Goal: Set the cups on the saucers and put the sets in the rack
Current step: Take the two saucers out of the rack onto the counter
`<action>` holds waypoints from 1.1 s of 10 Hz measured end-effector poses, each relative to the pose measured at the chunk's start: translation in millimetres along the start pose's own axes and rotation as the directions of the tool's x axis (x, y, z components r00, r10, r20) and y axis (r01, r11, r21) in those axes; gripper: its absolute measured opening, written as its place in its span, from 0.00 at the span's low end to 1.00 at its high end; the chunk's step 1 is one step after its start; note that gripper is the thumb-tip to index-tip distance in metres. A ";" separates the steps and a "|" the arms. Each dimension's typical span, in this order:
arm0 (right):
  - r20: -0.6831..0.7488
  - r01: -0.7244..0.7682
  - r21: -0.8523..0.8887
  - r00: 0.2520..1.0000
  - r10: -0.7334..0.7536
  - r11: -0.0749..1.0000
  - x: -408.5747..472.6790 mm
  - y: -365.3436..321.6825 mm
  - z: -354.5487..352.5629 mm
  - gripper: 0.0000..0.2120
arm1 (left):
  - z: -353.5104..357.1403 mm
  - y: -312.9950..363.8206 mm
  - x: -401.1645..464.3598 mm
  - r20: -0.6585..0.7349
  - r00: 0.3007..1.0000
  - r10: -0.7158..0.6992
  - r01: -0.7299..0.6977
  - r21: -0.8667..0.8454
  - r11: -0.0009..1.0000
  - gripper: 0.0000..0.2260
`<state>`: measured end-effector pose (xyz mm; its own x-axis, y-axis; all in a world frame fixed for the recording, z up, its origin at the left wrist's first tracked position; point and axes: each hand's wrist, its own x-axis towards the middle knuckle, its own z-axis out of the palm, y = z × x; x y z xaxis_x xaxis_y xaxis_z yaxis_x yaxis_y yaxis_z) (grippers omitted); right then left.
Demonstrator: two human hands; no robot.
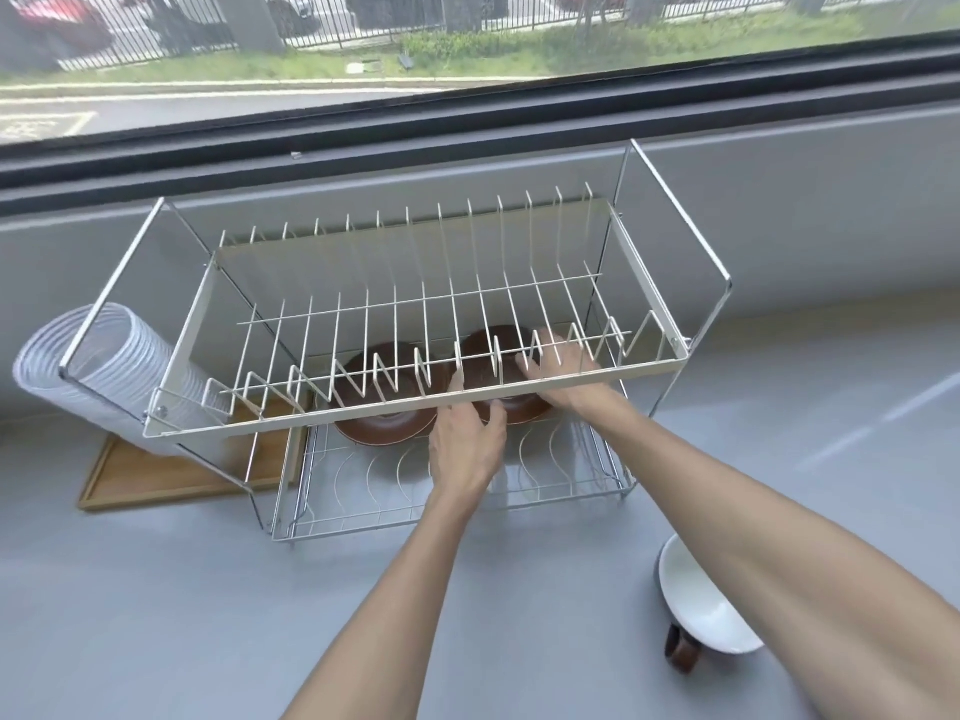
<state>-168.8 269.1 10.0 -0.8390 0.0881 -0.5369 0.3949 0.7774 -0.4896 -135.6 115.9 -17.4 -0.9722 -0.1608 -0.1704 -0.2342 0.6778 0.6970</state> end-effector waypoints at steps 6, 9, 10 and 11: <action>-0.270 0.116 0.158 0.960 -0.070 0.981 -12.4 -2.5 19.8 0.18 | -17.8 -3.9 -35.7 0.084 0.991 -0.102 0.110 -0.097 0.989 0.32; -0.278 0.116 0.166 0.958 -0.067 0.979 -68.0 9.2 30.6 0.22 | -39.7 -10.7 -78.3 0.056 0.993 -0.101 0.107 -0.136 0.985 0.31; -0.295 0.127 0.199 0.953 -0.065 0.972 -90.7 16.1 41.8 0.19 | -47.2 -16.6 -97.9 0.036 0.994 -0.104 0.109 -0.214 0.971 0.30; -0.303 0.141 0.242 0.951 -0.063 0.960 -114.7 28.1 60.0 0.21 | -55.2 -24.4 -122.6 0.014 0.995 -0.101 0.101 -0.273 0.957 0.29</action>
<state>-39.0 243.5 16.6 -0.9361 0.2235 -0.2717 0.3518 0.6079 -0.7118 -10.9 79.5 24.9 -0.9433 -0.2185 -0.2497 -0.3234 0.4366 0.8395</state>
